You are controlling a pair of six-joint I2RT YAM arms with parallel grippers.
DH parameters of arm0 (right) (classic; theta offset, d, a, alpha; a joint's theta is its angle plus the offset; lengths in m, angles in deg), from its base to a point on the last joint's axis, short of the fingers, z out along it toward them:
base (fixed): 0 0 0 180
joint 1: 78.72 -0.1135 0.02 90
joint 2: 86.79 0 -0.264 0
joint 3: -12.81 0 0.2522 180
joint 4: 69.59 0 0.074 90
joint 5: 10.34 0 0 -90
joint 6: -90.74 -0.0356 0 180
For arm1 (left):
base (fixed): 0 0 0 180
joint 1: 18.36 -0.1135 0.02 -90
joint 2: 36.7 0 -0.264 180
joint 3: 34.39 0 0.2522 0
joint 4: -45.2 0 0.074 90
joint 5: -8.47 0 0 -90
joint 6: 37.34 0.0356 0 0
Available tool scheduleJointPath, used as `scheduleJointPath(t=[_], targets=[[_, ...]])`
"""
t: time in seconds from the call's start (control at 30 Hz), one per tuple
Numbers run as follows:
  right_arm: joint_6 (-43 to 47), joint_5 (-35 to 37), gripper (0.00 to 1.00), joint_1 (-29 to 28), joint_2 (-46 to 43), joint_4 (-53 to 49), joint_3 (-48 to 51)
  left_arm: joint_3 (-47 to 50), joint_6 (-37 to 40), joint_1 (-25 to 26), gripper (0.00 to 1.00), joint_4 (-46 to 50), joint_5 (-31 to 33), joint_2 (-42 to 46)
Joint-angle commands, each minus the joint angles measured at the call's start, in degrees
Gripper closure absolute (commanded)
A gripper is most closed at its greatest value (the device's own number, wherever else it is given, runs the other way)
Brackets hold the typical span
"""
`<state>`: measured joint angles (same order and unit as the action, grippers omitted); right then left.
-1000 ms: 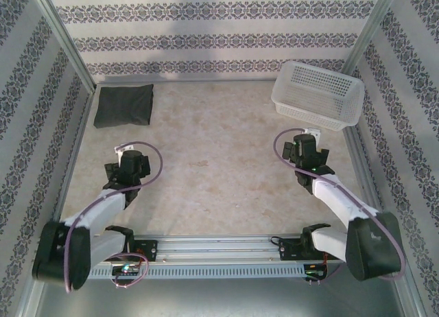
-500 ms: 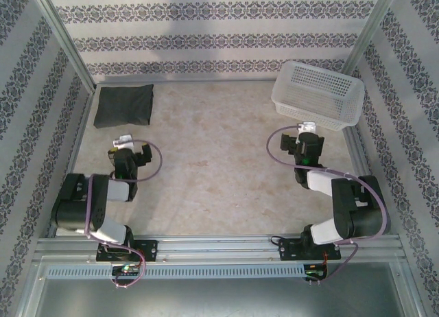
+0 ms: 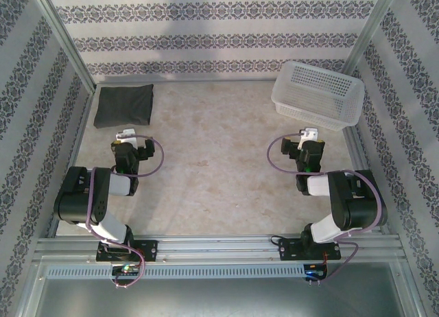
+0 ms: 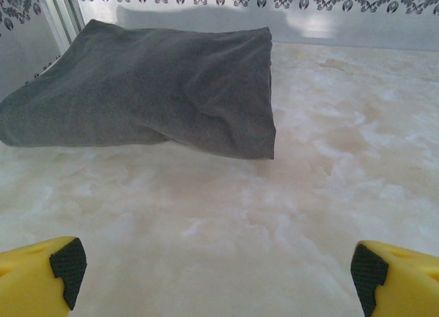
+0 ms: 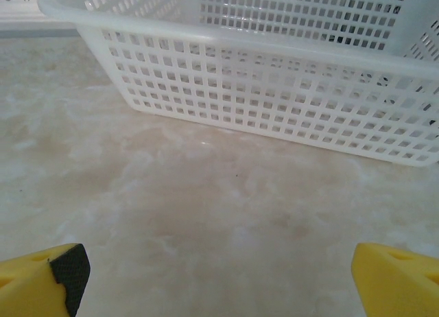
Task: Fold and stack the t-shirts
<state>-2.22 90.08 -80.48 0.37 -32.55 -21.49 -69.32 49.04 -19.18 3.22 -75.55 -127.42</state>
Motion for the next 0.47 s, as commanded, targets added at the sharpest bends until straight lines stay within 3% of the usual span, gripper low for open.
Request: scheduleJointPath(t=[0.0, 0.1, 0.3, 0.43], targets=[[0.34, -0.35, 0.02, -0.72, -0.65, 1.99, -0.69, 1.78, 1.33, 0.37, 0.0, -2.56, -1.56, 0.23], [0.47, -0.39, 0.02, -0.75, -0.75, 1.66, -0.74, 4.15, 1.7, 0.38, 0.0, -7.57, -2.09, -0.08], [0.39, -0.73, 0.02, -0.61, -0.79, 0.92, -1.02, 0.35, 0.77, 0.5, 0.0, 0.18, 0.15, 0.28], [0.33, -0.63, 0.02, -0.61, -0.82, 1.51, -0.73, 0.34, 0.98, 0.68, 0.0, 0.06, 0.32, 0.19]])
